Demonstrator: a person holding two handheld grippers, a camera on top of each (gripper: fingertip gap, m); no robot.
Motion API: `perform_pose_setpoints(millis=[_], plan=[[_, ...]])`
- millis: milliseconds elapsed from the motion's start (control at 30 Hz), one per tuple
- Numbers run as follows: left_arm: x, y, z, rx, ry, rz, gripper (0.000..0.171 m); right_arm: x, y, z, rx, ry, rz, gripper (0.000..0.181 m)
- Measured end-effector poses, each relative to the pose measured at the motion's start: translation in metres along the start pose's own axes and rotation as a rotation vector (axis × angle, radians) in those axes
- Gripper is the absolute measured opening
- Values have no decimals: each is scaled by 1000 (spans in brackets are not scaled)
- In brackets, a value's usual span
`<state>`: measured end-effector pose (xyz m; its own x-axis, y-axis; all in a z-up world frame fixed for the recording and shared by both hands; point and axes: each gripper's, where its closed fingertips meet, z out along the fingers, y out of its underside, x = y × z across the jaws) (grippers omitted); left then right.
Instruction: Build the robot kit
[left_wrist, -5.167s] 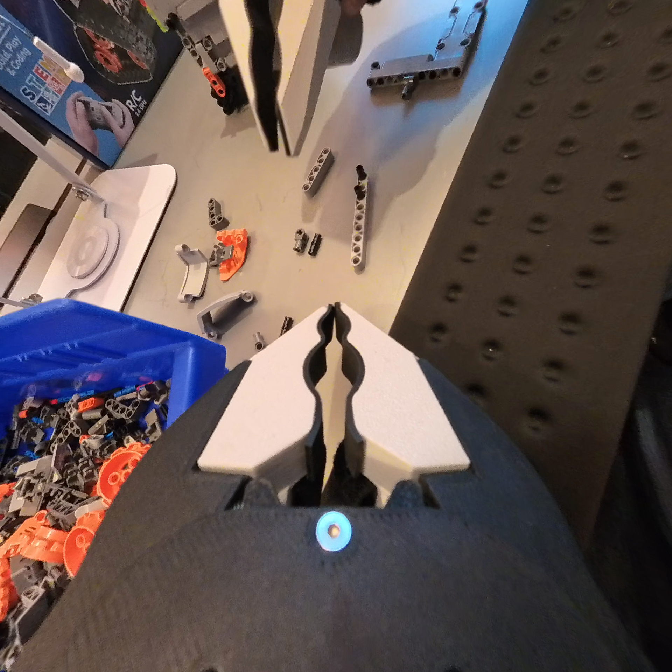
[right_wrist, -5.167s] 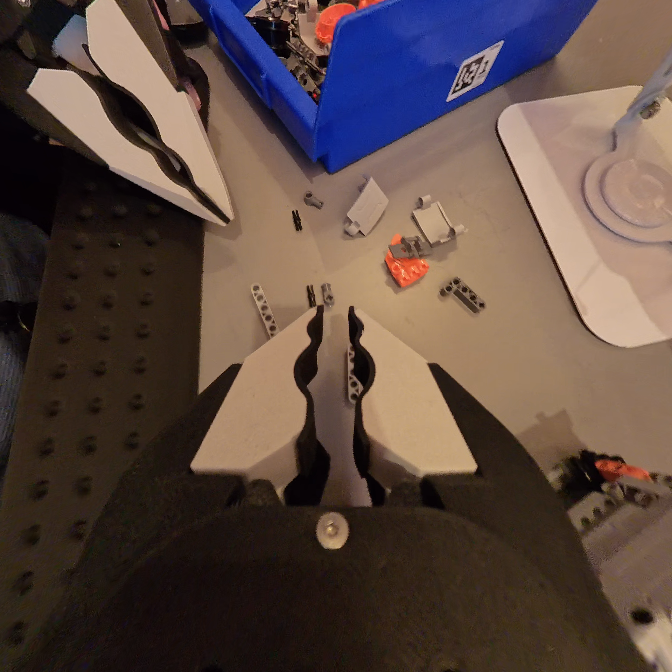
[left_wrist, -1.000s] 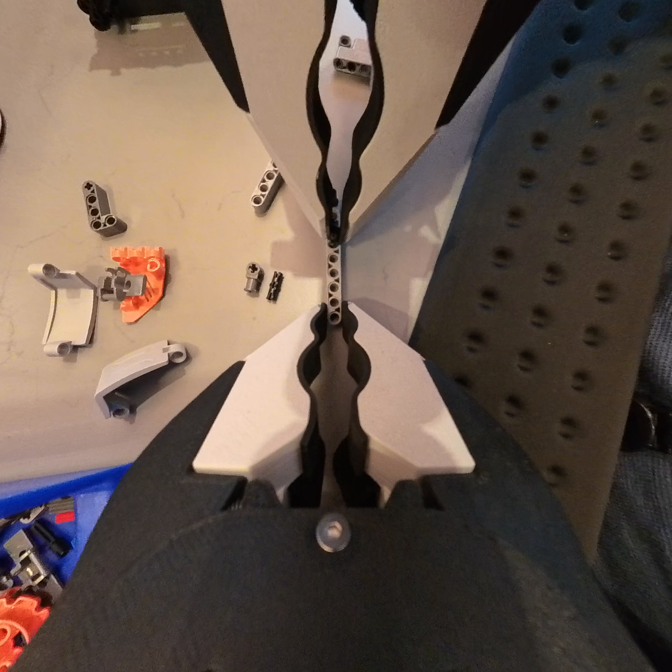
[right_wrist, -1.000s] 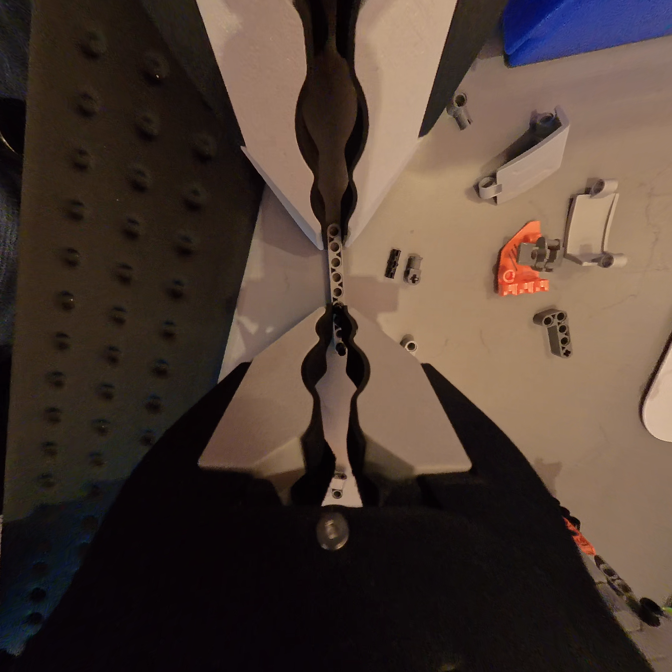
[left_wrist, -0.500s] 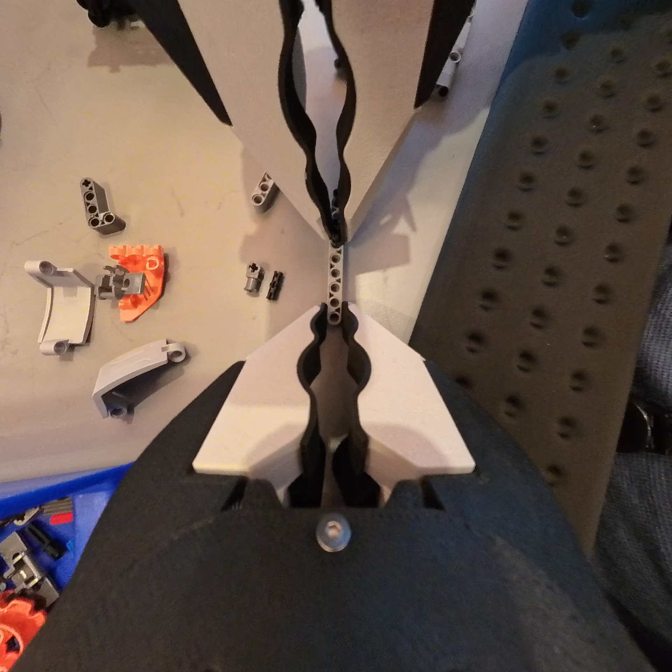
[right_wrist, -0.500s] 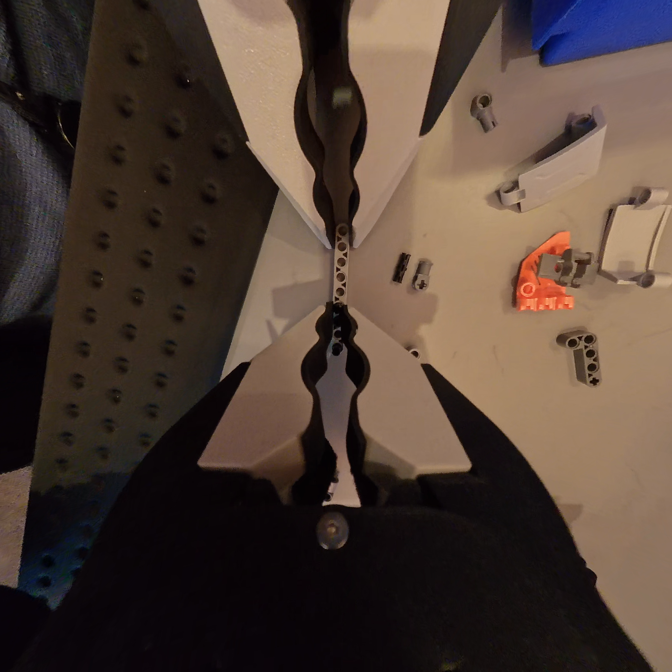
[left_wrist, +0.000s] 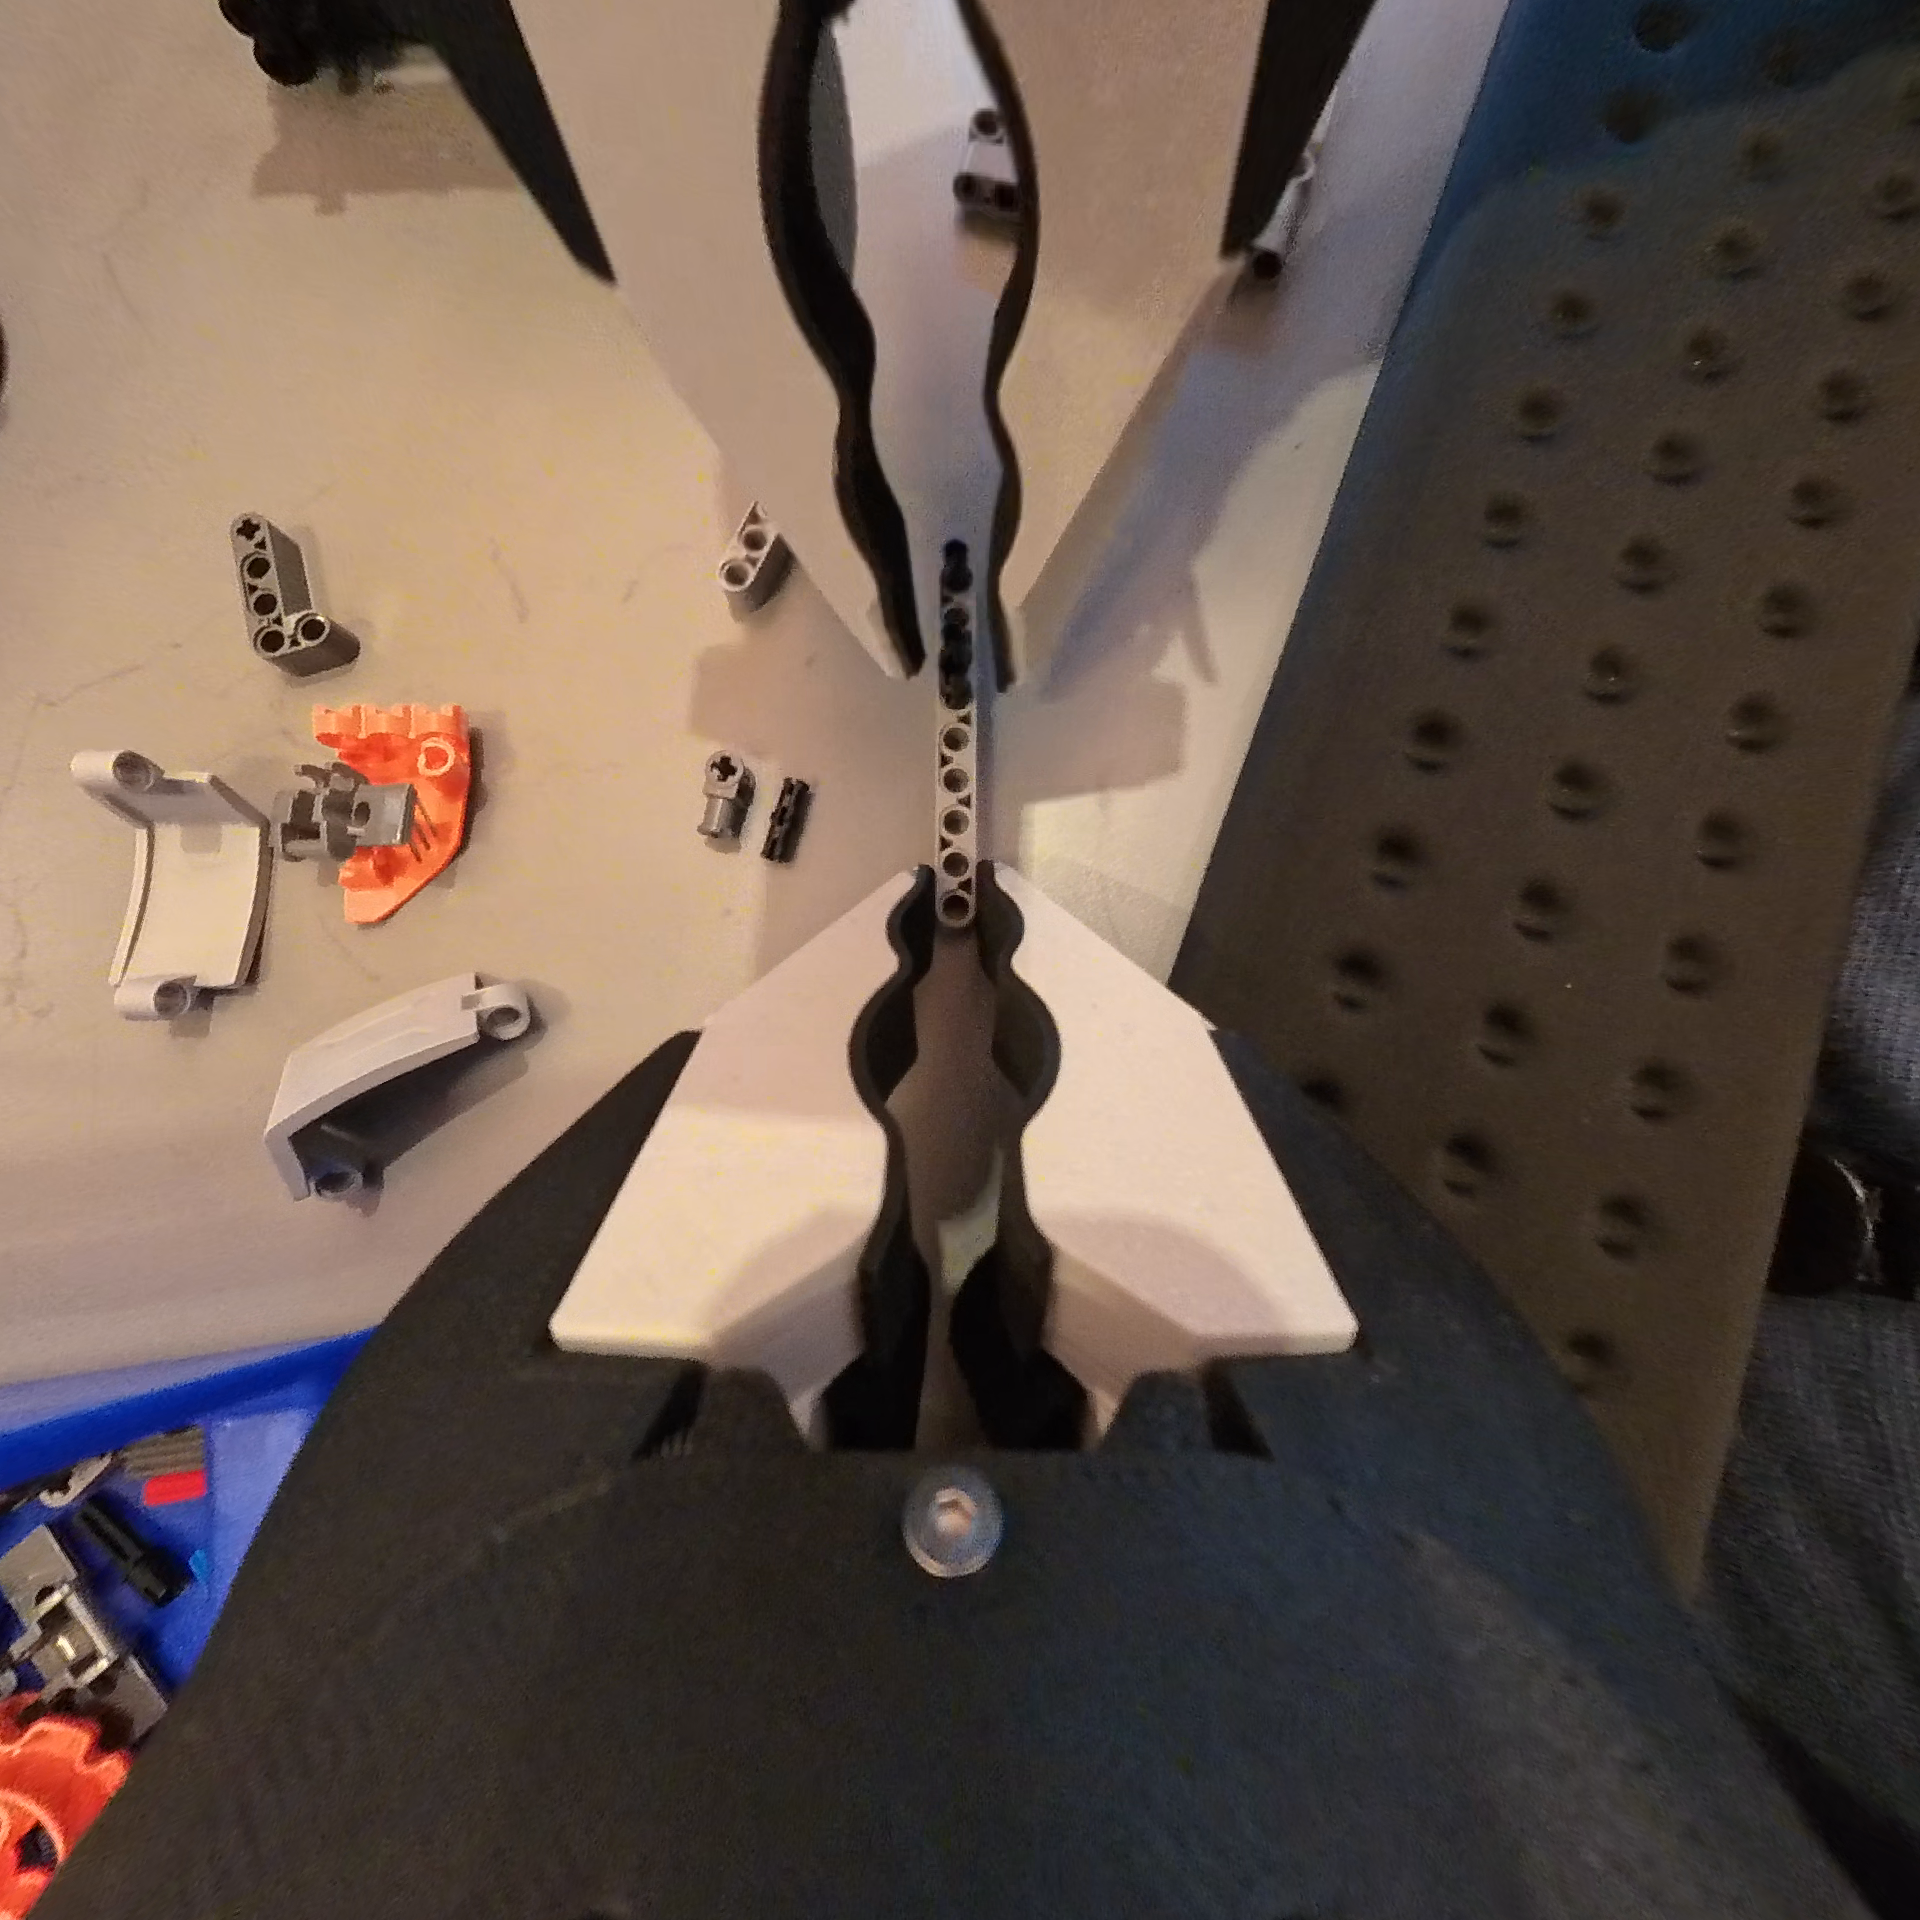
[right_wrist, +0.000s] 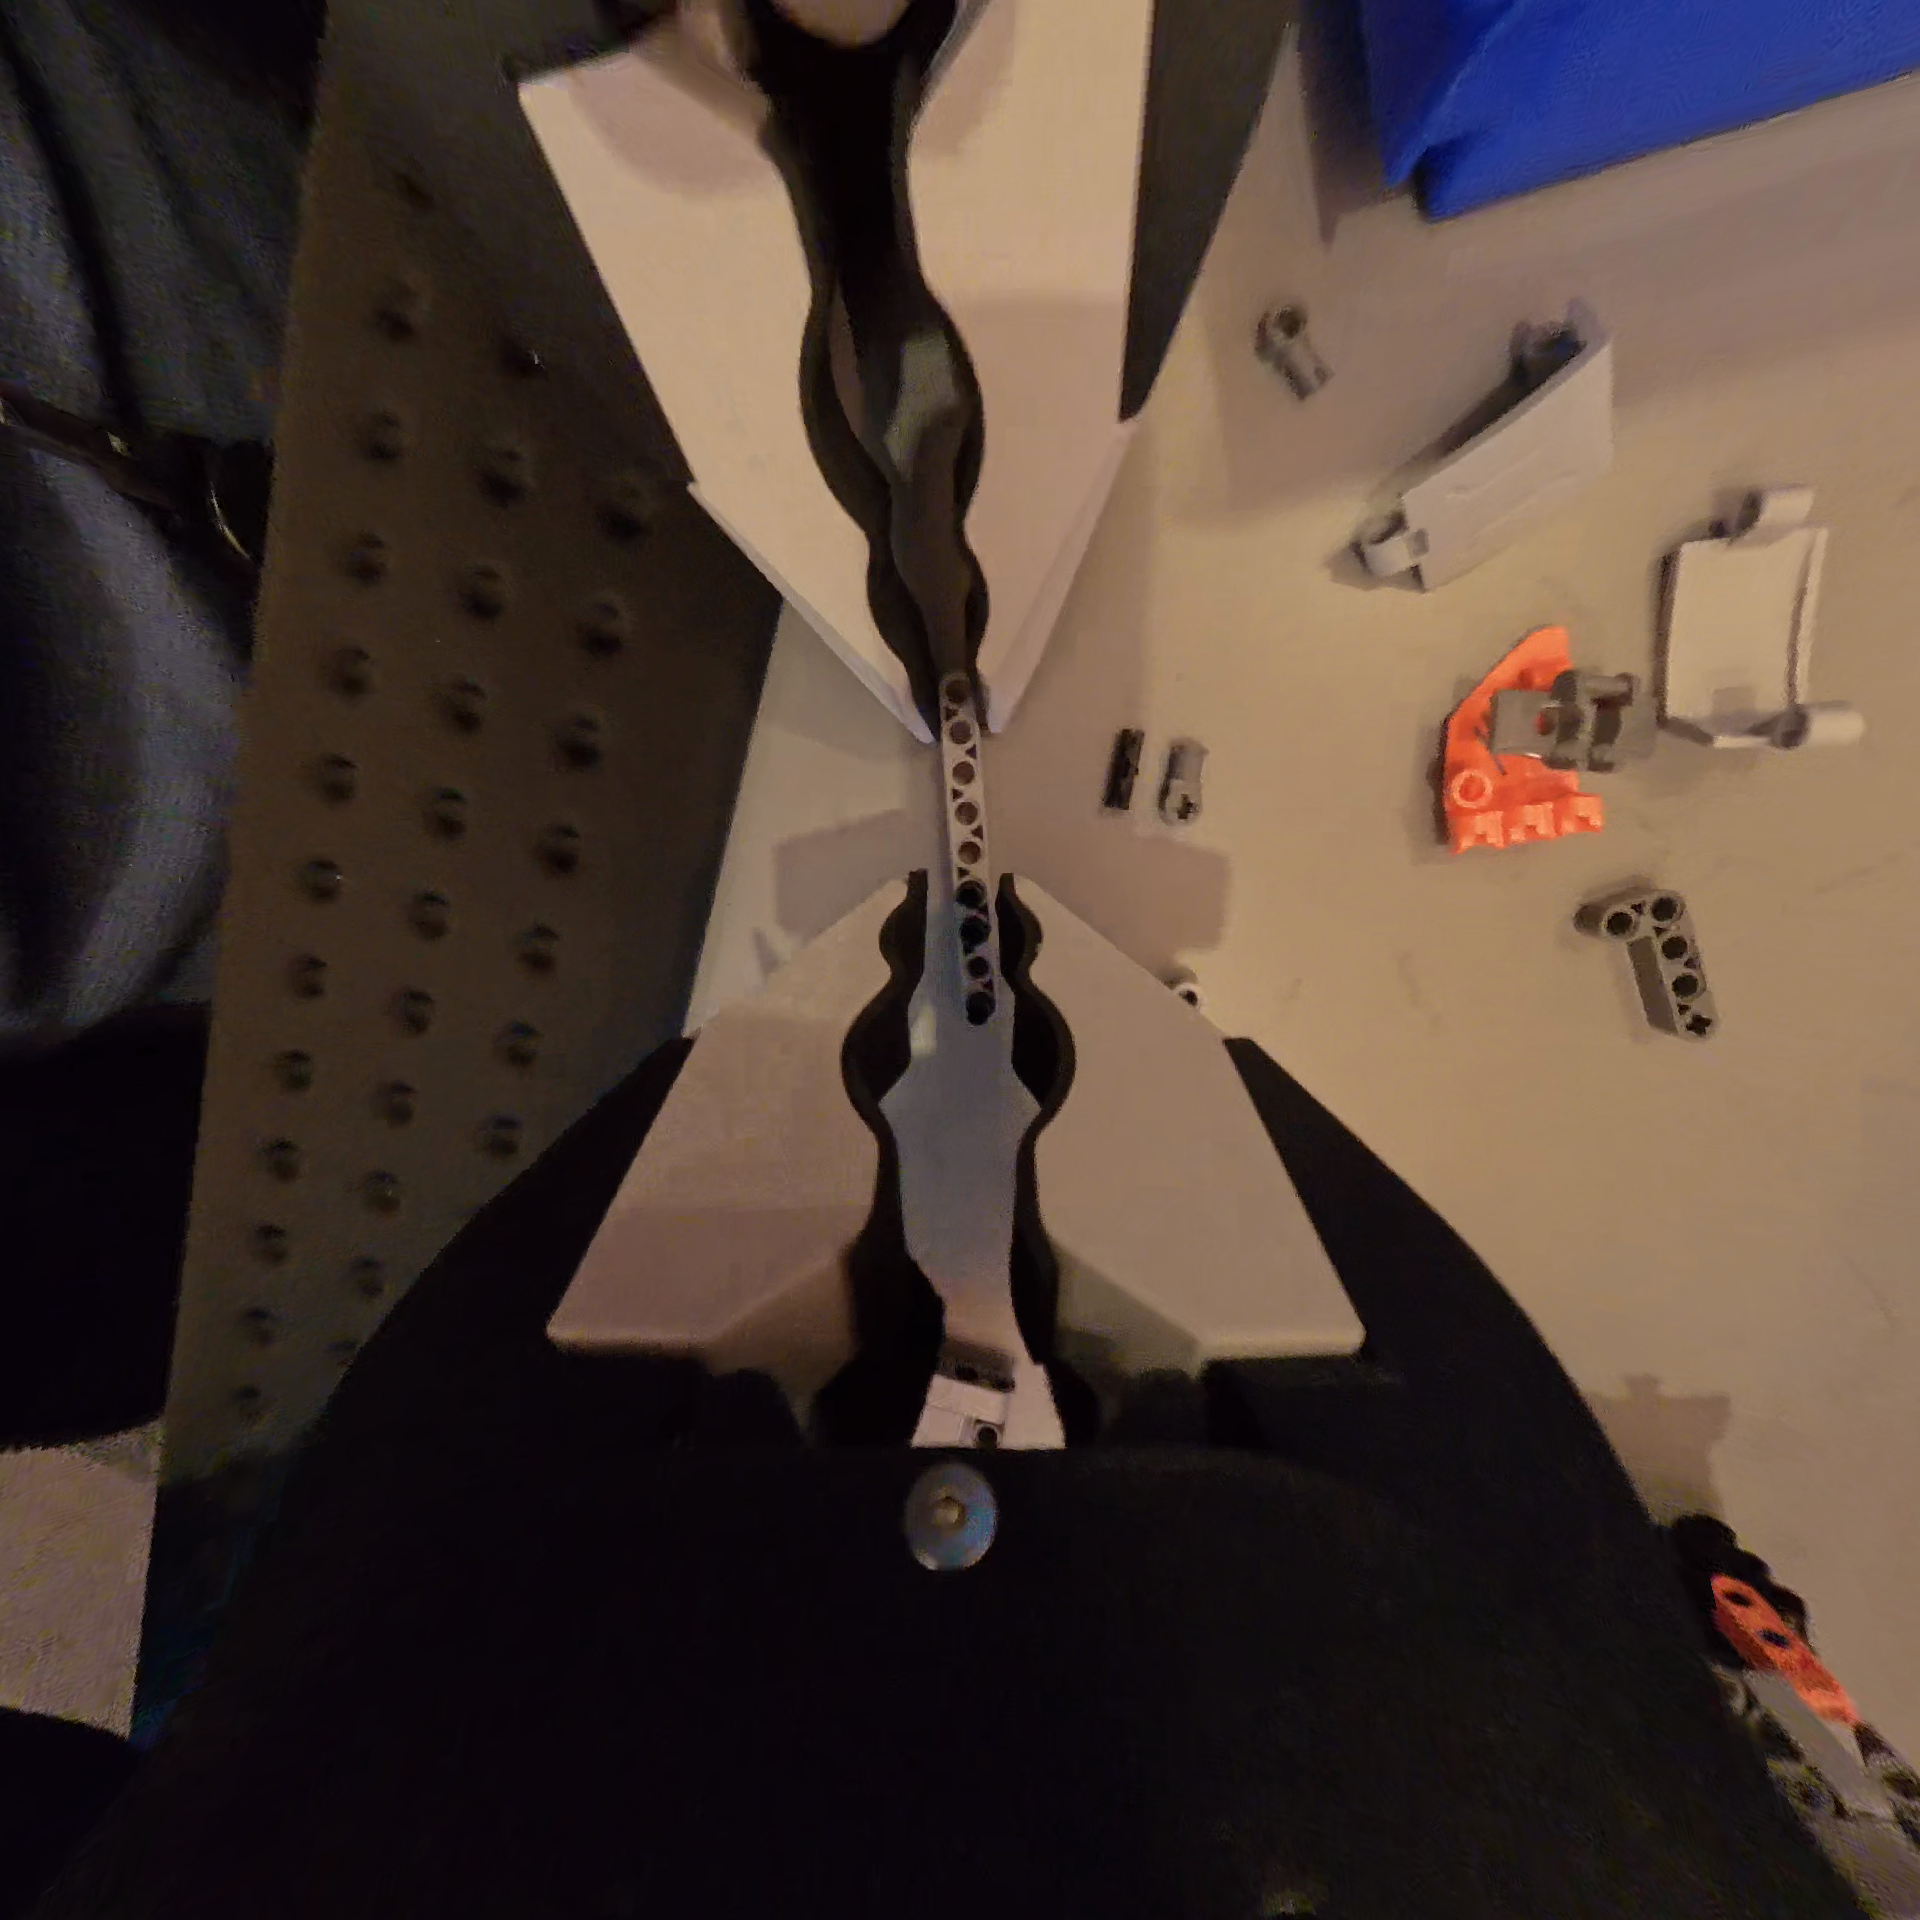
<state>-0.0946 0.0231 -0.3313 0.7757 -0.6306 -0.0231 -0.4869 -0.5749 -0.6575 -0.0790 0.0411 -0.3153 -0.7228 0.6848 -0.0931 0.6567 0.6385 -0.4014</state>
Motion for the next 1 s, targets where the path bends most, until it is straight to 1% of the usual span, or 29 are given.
perform_pose_setpoints(millis=[67, 100, 167, 400, 533, 567, 600, 667, 733, 800, 833, 900, 1000], plan=[[0, 0, 0, -1, -1, 1, 6, 3, 1, -2, 10, 24, 11, 7], [0, 0, 0, -1, -1, 1, 6, 2, 2, 0, 7, 16, 8, 3], [0, 0, 0, -1, -2, 2, 6, 1, 1, 0, 13, 13, 3, 0], [0, 0, 0, -1, 1, -2, 6, 2, 5, 2, -23, 31, -9, 0], [0, 0, 0, -1, 0, -1, 5, 2, 5, 1, -29, 14, 2, 0], [-1, 0, 0, 0, -5, 2, 6, 6, 4, 0, -30, 35, 7, 0], [-1, 0, 0, -2, -12, 5, 5, 10, 0, -4, -8, 58, 14, 0], [-1, 0, 0, -2, -17, 9, 5, 15, -19, -13, 107, 58, 56, 3], [-1, 0, 0, -3, -22, 14, 5, 26, -19, -5, 95, 94, 87, 8], [-1, 0, 0, -2, -26, 15, 7, 30, -18, 6, 88, 112, 88, 5], [-1, 0, 0, -1, -23, 13, 8, 33, -15, 11, 69, 131, 93, 8], [-1, 0, -1, 0, -18, 6, 13, 36, -19, 13, 98, 139, 102, 6], [-2, -1, -1, 3, -15, 0, 15, 34, -14, 17, 78, 125, 96, 1]])
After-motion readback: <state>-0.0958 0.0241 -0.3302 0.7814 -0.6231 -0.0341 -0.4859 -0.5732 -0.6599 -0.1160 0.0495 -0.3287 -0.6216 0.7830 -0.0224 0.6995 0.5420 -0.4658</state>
